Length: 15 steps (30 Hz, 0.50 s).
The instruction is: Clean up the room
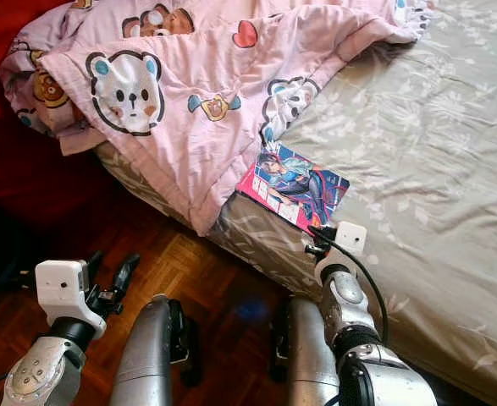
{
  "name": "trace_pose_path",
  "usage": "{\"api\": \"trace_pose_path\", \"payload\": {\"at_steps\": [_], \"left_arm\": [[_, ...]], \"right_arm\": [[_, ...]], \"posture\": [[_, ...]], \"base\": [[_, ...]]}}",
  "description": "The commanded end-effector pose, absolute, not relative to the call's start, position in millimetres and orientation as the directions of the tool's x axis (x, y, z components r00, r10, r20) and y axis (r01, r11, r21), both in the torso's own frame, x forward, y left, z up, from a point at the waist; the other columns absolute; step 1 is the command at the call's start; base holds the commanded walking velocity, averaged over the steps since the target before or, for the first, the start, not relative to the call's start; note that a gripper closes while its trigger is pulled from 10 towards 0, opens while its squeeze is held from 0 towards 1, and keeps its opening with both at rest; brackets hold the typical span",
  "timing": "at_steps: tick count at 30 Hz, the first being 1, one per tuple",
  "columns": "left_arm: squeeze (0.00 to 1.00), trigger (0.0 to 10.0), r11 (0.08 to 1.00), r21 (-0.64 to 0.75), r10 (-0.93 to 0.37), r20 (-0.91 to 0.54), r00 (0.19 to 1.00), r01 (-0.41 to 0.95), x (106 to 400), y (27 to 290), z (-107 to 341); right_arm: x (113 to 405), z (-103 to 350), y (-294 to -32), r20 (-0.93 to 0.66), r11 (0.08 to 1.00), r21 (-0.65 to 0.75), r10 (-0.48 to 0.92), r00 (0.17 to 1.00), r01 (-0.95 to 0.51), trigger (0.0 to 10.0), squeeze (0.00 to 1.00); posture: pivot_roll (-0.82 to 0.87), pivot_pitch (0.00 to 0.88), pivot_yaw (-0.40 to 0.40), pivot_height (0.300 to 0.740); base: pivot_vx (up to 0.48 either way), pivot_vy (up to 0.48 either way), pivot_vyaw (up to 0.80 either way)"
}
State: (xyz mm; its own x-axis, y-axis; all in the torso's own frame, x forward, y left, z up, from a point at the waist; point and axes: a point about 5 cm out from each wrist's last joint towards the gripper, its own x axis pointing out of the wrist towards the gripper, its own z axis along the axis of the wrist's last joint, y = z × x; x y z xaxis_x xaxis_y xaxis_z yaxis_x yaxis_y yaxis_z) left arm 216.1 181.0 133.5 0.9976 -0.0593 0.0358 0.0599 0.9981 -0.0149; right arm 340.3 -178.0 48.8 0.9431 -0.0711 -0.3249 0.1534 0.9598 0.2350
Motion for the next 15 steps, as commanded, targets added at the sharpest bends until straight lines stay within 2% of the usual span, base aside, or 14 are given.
{"api": "trace_pose_path", "payload": {"at_steps": [1, 15], "left_arm": [[0.0, 10.0, 0.999, -0.013, -0.046, -0.013, 0.999, 0.045, 212.1, 184.0, 124.4], [0.0, 10.0, 0.999, -0.006, -0.047, -0.009, 0.999, 0.047, 215.9, 182.5, 123.0]], "right_arm": [[328.4, 32.7, -178.3, -0.378, 0.956, 0.238, -0.071, 0.923, 0.171, 0.0, 0.0], [329.9, 37.4, -180.3, -0.335, 0.956, 0.241, -0.078, 0.939, 0.165, 0.0, 0.0]], "posture": [[0.1, 0.498, 0.04, 0.617], [0.09, 0.469, 0.031, 0.617]], "base": [[0.0, 0.0, 0.0], [0.0, 0.0, 0.0]]}}
